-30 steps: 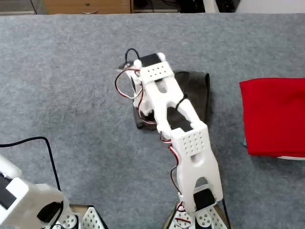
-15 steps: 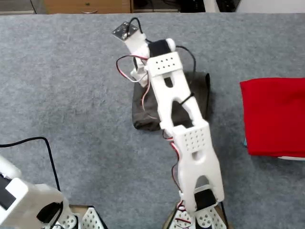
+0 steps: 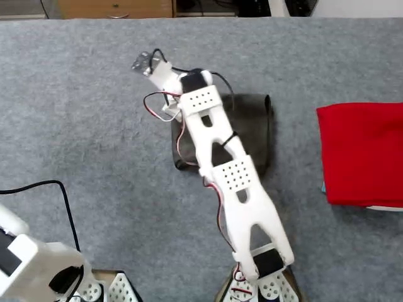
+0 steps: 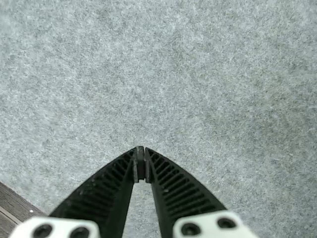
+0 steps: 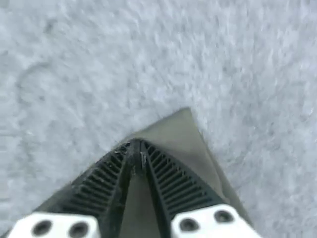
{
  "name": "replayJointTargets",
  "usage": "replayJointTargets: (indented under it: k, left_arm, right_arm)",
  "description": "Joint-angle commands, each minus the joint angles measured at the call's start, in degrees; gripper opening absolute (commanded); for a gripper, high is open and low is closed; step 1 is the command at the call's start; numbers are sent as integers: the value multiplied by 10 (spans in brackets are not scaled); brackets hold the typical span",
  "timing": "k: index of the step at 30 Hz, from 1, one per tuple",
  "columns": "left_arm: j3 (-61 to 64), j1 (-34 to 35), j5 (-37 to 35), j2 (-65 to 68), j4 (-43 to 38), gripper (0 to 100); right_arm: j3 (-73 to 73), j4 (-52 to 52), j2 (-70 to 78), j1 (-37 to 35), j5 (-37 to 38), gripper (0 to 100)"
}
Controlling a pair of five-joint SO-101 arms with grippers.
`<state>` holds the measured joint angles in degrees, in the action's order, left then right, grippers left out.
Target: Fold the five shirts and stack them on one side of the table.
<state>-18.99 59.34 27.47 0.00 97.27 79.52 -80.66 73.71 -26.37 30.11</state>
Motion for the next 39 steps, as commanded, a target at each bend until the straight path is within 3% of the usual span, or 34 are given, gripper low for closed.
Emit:
replayJointTargets:
  k: [1,6,13,22,28,34,39]
  left_arm:
    - [-25,5,30,-23,-7,18]
    - [-27,4,39,-23,-7,18]
    - [-29,4,40,-25,-7,18]
    - [-29,3,40,-26,-7,18]
    - [-23,-10,38,-23,-4,18]
    - [-23,-21,39,-23,-4,18]
    - [-24,-22,39,-23,-6,18]
  right_arm:
    - [116,-52,-7,-26,9,3]
    - [160,-134,-29,-32,9,2]
    - [156,-217,-95,31,7,2]
    - [153,-217,-140,177,11,3]
    - [102,-167,-68,255,12,3]
    - [117,-69,8,276,12,3]
    - [163,-82,1,266,8,3]
